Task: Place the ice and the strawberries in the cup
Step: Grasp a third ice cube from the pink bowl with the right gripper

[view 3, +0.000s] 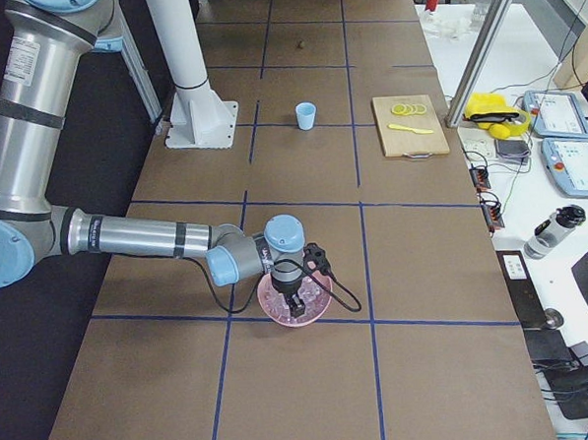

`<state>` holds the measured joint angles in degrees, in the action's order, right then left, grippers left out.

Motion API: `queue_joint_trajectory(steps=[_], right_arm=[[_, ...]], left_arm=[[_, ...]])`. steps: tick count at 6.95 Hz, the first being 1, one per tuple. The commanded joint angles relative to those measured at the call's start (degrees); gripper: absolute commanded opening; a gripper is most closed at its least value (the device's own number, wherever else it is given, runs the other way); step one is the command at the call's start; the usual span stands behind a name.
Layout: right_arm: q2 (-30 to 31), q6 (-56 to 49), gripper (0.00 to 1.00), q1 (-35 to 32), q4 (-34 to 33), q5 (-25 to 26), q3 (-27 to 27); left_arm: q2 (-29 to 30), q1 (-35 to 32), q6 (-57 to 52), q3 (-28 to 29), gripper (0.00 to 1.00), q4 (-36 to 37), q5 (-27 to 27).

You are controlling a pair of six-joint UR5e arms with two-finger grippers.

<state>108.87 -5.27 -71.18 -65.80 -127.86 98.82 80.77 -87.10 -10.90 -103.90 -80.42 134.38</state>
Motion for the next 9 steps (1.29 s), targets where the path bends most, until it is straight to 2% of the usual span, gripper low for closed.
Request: queue_joint_trajectory(steps=[1, 6, 7, 8, 9], right_arm=[[0.02, 0.00, 0.74, 0.51, -0.03, -0.02, -0.03], [0.11, -0.09, 0.64, 0.95, -0.29, 0.42, -0.12], [0.11, -0.09, 0.52, 0.95, -0.29, 0.42, -0.12], [0.28, -0.43, 0.25, 0.95, -0.29, 0.42, -0.12], [0.37, -0.79, 0.08, 0.86, -0.29, 0.42, -0.12]], left_arm=[[0.00, 0.00, 0.00, 0.10, 1.00, 0.00, 0.00], [0.00, 0.00, 0.00, 0.10, 1.00, 0.00, 0.00], [0.00, 0.00, 0.00, 0.10, 1.00, 0.00, 0.00], [0.00, 0.00, 0.00, 0.10, 1.00, 0.00, 0.00], [0.00, 0.00, 0.00, 0.10, 1.00, 0.00, 0.00]])
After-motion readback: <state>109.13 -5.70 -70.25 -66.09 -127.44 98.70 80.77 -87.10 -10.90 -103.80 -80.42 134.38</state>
